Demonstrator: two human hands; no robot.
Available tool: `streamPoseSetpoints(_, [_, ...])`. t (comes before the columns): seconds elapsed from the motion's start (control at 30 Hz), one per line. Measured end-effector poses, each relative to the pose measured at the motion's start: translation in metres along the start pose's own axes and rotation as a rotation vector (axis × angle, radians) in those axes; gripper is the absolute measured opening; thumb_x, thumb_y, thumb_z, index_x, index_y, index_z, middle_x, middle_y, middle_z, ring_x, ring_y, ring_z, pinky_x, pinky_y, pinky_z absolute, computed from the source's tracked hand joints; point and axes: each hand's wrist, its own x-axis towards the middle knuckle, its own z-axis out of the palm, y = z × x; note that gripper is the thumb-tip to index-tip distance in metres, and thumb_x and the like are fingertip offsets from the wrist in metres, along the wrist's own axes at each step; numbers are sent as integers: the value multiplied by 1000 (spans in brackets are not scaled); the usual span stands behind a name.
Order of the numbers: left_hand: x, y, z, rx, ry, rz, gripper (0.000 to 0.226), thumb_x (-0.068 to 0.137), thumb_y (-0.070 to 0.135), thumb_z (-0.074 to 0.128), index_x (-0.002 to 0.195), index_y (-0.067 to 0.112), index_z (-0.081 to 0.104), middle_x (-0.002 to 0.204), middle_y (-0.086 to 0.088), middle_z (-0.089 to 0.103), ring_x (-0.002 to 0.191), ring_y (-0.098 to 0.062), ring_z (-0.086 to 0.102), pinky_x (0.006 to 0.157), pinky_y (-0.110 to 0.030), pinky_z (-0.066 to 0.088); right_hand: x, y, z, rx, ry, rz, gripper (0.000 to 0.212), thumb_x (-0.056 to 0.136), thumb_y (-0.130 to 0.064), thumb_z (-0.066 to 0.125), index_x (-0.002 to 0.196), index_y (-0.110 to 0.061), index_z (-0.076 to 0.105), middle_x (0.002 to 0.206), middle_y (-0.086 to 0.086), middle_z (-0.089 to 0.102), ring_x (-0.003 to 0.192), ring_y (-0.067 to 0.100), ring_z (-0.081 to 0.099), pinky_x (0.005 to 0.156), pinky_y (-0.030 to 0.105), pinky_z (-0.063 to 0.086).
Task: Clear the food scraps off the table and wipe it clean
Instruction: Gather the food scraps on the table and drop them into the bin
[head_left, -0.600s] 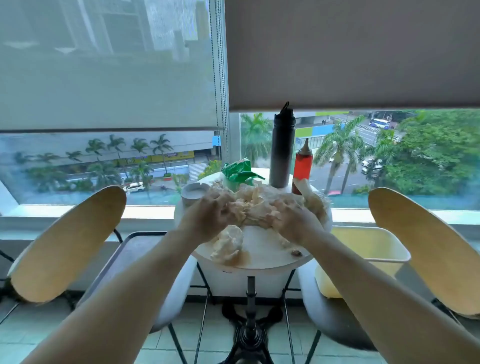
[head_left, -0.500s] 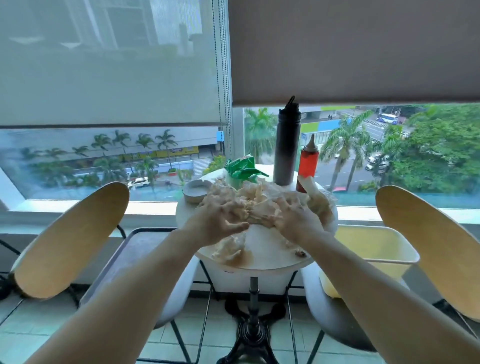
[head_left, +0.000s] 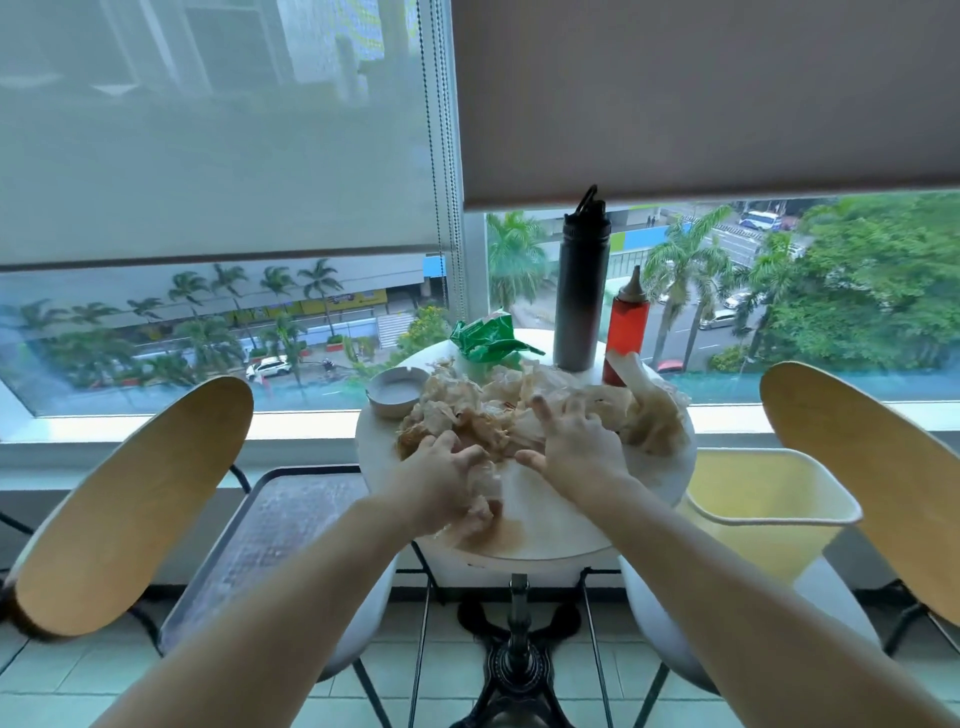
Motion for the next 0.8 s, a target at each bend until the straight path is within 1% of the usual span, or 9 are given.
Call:
streamPoseSetpoints(0.13, [-4, 0, 1, -48, 95, 97, 58, 99, 19, 49, 153, 30, 33, 127, -8, 45, 118, -27, 51, 90, -31, 47, -3, -3, 7, -101, 5, -44, 46, 99, -53, 47, 143, -38, 41, 146, 16, 39, 116, 37, 52, 78, 43, 52])
streamPoseSetpoints(0.27, [-4, -2, 4, -175, 153, 230, 54, 94, 8, 53, 143, 30, 52, 117, -6, 50, 98, -21, 62, 77, -26, 51, -4, 2, 8, -93, 62, -54, 29, 102, -43, 46, 123, -30, 61, 129, 10, 50, 107, 31, 55, 72, 38, 49])
streamPoseSetpoints(0.37, [2, -7, 12, -238, 208, 299, 30, 95, 14, 60, 122, 24, 69, 113, -6, 54, 92, -20, 66, 80, -32, 58, -5, 8, 9, -34, 108, -49, 30, 102, -35, 46, 126, -28, 62, 119, 9, 56, 102, 31, 59, 68, 37, 48])
streamPoseSetpoints(0.47, [6, -8, 17, -252, 240, 270, 21, 97, 14, 57, 112, 18, 72, 113, -8, 56, 93, -26, 63, 80, -32, 54, -4, 12, 7, 51, 112, -44, 26, 100, -31, 49, 114, -16, 67, 111, 8, 60, 99, 30, 63, 71, 37, 51])
streamPoseSetpoints(0.53, [7, -6, 16, -323, 265, 217, 17, 100, 16, 56, 106, 13, 71, 110, -7, 56, 93, -26, 63, 82, -30, 52, -4, 16, 6, 72, 117, -52, 17, 98, -23, 52, 106, -12, 63, 108, 9, 63, 96, 30, 64, 68, 34, 47])
streamPoseSetpoints(0.6, [8, -6, 14, -404, 263, 162, 27, 104, 30, 52, 99, 9, 70, 104, -5, 54, 90, -23, 61, 84, -32, 50, -6, 19, 4, 106, 106, -69, 19, 95, -13, 49, 112, -16, 58, 105, 9, 63, 92, 30, 64, 67, 34, 46])
streamPoseSetpoints(0.7, [4, -4, 4, -508, 176, 85, 68, 94, 71, 28, 87, 14, 63, 95, -3, 50, 86, -18, 53, 81, -32, 44, -6, 22, 4, 126, 43, -116, 41, 93, -9, 47, 127, -29, 58, 108, 7, 60, 94, 30, 62, 78, 41, 55])
streamPoseSetpoints(0.77, [2, -3, -2, -513, 130, 69, 83, 75, 92, 22, 84, 18, 59, 94, -2, 49, 85, -15, 49, 74, -27, 39, -4, 25, 3, 136, 25, -113, 30, 97, -18, 49, 117, -29, 68, 111, 6, 56, 98, 28, 60, 84, 38, 53])
streamPoseSetpoints(0.8, [1, -3, -3, -523, 101, 64, 85, 67, 96, 28, 88, 18, 58, 96, -1, 48, 85, -13, 49, 72, -23, 37, -4, 27, 2, 164, 25, -103, 25, 98, -21, 50, 111, -25, 71, 111, 6, 54, 98, 27, 59, 83, 35, 51])
